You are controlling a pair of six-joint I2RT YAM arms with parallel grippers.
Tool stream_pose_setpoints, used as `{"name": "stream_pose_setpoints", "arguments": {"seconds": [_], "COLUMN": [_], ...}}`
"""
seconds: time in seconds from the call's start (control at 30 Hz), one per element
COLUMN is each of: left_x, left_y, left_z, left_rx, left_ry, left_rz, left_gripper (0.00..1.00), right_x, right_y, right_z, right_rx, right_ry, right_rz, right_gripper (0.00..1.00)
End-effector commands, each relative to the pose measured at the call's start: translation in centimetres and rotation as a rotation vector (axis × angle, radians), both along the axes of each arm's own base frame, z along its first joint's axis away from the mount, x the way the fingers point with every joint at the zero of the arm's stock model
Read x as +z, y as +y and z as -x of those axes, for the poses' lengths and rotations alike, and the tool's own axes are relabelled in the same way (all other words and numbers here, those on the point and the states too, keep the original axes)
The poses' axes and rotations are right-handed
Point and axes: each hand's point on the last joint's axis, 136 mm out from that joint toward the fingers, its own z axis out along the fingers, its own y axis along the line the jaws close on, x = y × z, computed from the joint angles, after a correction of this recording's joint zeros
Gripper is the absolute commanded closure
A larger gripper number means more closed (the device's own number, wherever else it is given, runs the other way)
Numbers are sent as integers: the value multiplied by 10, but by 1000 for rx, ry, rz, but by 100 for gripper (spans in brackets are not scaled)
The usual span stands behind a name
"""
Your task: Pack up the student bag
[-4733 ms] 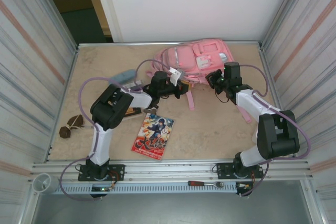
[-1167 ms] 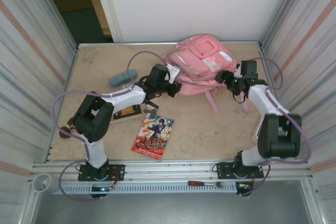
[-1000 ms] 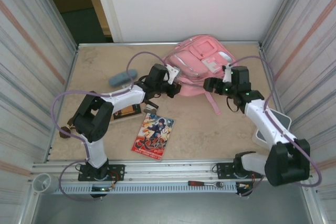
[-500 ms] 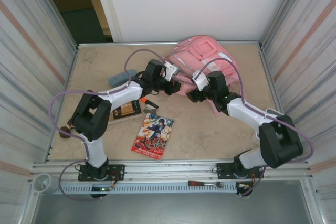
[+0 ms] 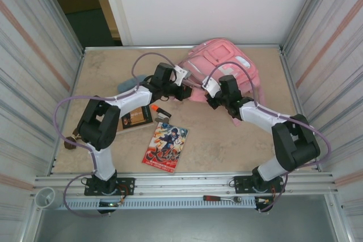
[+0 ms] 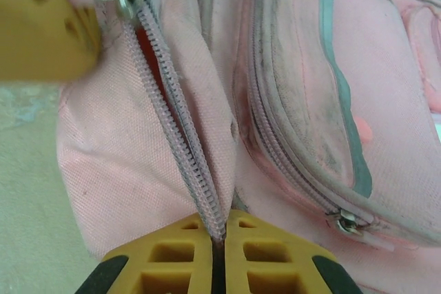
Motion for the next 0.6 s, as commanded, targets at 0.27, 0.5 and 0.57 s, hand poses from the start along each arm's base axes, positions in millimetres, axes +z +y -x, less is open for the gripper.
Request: {"name": "stream_pose_setpoints", "arguments": {"seconds": [0.27,0.5,0.57], "left_x": [21,54,60], "left_y": [38,9,3], "left_z": [-8,22,27], "left_rx": [106,-45,-72], "left_ry": [-18,-5,-6], "left_rz": [5,169,181], "left_gripper": [100,100,100], "right_x": [13,53,57], "right_y": [-43,15,29], "right_z": [3,30,30], "right_rx": [-148,24,60], "right_ry": [28,51,50], "right_rz": [-20,-209,-213], "right_gripper": [79,35,33]}}
